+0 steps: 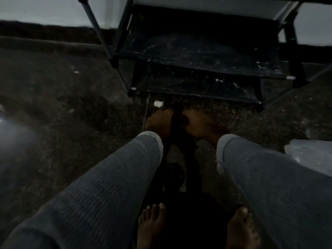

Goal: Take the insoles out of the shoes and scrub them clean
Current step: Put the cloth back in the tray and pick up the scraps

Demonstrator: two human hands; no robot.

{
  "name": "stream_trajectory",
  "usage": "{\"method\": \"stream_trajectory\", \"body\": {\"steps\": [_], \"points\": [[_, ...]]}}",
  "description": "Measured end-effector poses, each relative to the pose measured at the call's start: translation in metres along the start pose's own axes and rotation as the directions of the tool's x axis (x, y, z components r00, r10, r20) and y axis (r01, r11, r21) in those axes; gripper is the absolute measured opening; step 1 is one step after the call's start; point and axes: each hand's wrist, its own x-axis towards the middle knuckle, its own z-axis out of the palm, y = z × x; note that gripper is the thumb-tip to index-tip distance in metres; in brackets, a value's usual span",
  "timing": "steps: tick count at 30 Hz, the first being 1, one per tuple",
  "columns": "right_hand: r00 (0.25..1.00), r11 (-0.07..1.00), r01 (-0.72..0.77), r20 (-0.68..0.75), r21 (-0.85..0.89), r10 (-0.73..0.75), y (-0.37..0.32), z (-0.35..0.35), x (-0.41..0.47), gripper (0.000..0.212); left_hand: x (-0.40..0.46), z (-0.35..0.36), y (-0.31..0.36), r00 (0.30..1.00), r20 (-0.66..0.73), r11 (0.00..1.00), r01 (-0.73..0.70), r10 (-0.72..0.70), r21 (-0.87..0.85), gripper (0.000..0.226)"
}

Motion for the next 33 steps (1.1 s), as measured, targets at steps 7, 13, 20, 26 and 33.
{"method": "stream_trajectory", "body": {"steps": [7,13,20,26,33], "points": [[0.999,0.999,0.016,0.034,0.034,-0.017,-0.011,0.023,0.037,0.032,0.039,0.02,-0.043,0.996,0.084,0.999,-0.008,0.012,-0.051,0.05],[1.0,1.0,0.017,0.022,0.026,-0.018,0.007,0.034,0.049,0.034,0.046,0.04,-0.058,0.987,0.102,0.992,-0.128,0.125,0.015,0.061],[1.0,0.998,0.008,0.017,0.062,-0.009,0.023,0.03,0.039,0.032,0.051,0.017,-0.049,0.998,0.039,0.994,-0.048,0.045,0.096,0.035],[1.0,0.997,-0.007,0.011,0.078,0.006,0.029,0.025,0.037,0.037,0.035,0.013,-0.047,0.99,0.142,0.998,-0.013,0.003,0.069,0.038],[1.0,0.99,0.013,-0.006,0.138,-0.013,0.028,0.027,0.035,0.038,0.036,0.02,-0.043,0.987,0.139,0.987,0.097,-0.079,-0.128,0.024]]}}
